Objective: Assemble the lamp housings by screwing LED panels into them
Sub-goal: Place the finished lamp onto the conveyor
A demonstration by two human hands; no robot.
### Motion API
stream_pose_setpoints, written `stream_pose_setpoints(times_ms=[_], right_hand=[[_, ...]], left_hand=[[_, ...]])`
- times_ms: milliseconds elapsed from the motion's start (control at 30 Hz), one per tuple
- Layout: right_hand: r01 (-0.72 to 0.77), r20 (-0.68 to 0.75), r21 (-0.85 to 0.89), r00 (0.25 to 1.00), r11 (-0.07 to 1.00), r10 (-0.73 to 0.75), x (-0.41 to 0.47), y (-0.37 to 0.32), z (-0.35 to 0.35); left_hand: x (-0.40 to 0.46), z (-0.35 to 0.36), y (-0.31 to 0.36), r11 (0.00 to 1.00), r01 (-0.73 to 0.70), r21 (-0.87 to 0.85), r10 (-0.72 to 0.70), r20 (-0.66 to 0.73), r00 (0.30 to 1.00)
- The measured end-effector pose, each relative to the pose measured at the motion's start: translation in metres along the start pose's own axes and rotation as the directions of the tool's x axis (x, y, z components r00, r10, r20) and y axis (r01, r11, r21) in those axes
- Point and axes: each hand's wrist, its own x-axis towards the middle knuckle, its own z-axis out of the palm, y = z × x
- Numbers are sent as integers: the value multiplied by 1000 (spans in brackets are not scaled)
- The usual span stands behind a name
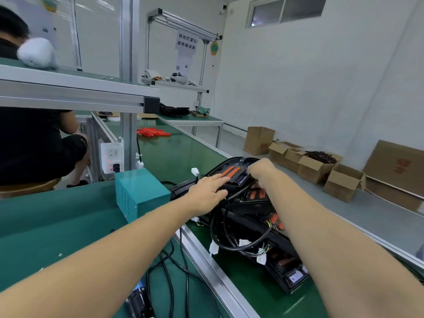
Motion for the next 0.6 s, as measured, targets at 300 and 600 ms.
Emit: stream_pose_setpoints(times_ms=[300, 600], right_hand=[[-47, -54, 37, 997, 998, 49, 13, -3, 4], [10, -64, 61, 998, 998, -6, 2, 12, -5]], left_hand=[[6, 9, -6, 990, 12, 138, -4, -60, 998], [11, 6, 10, 698, 240, -675, -363, -44, 931]])
